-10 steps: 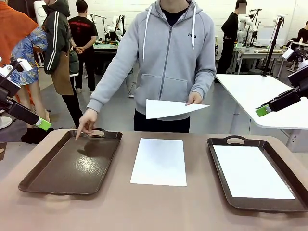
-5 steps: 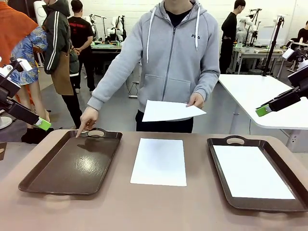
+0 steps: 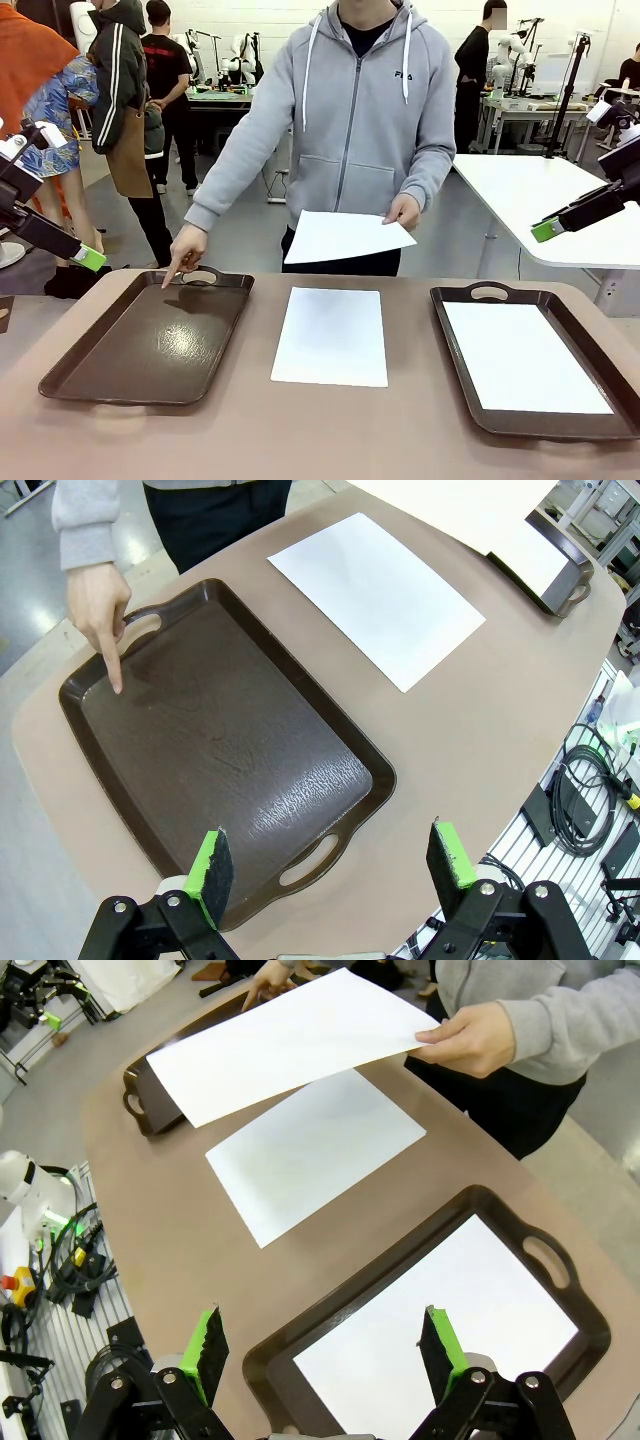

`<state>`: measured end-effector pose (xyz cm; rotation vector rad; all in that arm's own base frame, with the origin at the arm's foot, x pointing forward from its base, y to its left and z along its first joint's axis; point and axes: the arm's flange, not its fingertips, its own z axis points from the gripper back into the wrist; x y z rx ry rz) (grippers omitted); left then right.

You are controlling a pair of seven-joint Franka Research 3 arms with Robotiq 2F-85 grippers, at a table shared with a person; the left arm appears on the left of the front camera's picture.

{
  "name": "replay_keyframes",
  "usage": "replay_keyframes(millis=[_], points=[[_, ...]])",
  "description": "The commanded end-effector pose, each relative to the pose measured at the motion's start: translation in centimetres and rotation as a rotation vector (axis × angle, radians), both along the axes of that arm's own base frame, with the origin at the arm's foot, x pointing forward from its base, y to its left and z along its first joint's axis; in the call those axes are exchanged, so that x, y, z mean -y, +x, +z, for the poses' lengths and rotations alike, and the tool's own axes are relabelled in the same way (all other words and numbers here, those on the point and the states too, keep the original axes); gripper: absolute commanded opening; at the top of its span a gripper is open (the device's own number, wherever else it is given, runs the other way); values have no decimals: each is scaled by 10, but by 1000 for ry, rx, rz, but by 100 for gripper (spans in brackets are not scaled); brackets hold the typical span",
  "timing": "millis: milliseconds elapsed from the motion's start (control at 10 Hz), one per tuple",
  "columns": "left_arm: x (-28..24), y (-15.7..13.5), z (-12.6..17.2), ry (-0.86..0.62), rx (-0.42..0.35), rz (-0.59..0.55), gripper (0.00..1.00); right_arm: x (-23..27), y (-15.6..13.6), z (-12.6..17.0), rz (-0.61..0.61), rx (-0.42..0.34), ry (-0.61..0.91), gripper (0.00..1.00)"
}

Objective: Sort the A4 documents.
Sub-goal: Receive the A4 Paper.

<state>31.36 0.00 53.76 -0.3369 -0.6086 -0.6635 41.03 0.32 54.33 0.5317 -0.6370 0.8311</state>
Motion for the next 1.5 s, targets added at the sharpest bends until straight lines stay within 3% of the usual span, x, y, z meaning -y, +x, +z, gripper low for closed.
replay_keyframes(millis=[0, 500, 900, 1200, 1400], points=[[-1, 0, -1, -14, -2, -8, 100, 0, 0, 0, 3, 0, 4, 100], [0, 0, 0, 0, 0, 0, 100, 0, 0, 0, 3, 0, 4, 100], [13, 21, -2, -71, -77, 129, 100, 0, 0, 0, 3, 0, 4, 100], [29, 64, -2, -209, -138, 219, 100, 0, 0, 0, 3, 0, 4, 100], [43, 100, -18, -335, -233, 235, 100, 0, 0, 0, 3, 0, 4, 100]])
